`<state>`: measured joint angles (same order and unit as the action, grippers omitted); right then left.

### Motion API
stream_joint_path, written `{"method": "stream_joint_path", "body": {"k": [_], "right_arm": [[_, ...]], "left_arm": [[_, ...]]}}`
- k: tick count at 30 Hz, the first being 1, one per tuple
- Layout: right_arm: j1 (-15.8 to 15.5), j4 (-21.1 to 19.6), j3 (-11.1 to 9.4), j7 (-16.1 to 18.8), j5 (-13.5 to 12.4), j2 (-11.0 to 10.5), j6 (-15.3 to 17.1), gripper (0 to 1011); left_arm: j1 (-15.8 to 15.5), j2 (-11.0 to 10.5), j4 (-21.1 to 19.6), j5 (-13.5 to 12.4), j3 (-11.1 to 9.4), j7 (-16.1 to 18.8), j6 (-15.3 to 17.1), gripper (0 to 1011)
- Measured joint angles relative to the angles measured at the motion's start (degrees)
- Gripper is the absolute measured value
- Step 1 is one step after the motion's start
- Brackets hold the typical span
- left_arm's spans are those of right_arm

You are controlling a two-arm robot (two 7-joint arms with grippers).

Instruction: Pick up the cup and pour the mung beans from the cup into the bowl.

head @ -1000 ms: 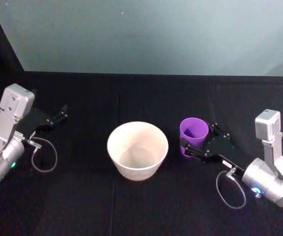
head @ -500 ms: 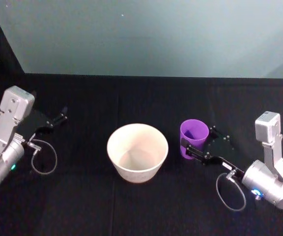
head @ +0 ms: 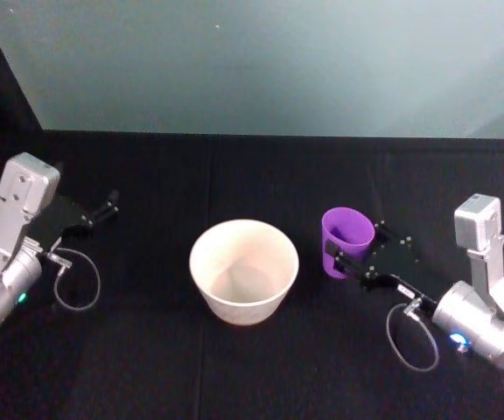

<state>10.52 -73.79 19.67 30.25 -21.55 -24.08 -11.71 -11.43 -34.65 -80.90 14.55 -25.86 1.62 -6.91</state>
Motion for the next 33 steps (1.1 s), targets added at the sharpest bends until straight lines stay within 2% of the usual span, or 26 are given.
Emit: {"method": "stream_joint_path", "body": {"k": [4,8,12,15,23,33], "right_arm": [[-1.6,-5.0,-1.2,-2.7,1.0,-1.3,3.2,729],[-3.2,-10.9,-2.8,-3.9,0.1,-2.9,7.6,729],[-4.6,-17.8,-5.5,-5.0,-3.1,-4.6,13.7,729],[-5.2,-21.7,-7.2,-5.8,-5.4,-5.6,16.7,729],[-4.2,-28.4,-10.2,-8.2,-10.3,-7.8,23.2,729],[-2.2,-31.1,-11.0,-9.5,-13.6,-9.8,27.1,729]], "left_arm": [[0.0,0.0,0.0,0.0,0.0,0.0,0.0,1000],[0.0,0.0,0.0,0.0,0.0,0.0,0.0,1000],[0.0,0.0,0.0,0.0,0.0,0.0,0.0,1000],[0.0,0.0,0.0,0.0,0.0,0.0,0.0,1000],[0.0,0.0,0.0,0.0,0.0,0.0,0.0,1000],[0.0,0.0,0.0,0.0,0.0,0.0,0.0,1000]]}}
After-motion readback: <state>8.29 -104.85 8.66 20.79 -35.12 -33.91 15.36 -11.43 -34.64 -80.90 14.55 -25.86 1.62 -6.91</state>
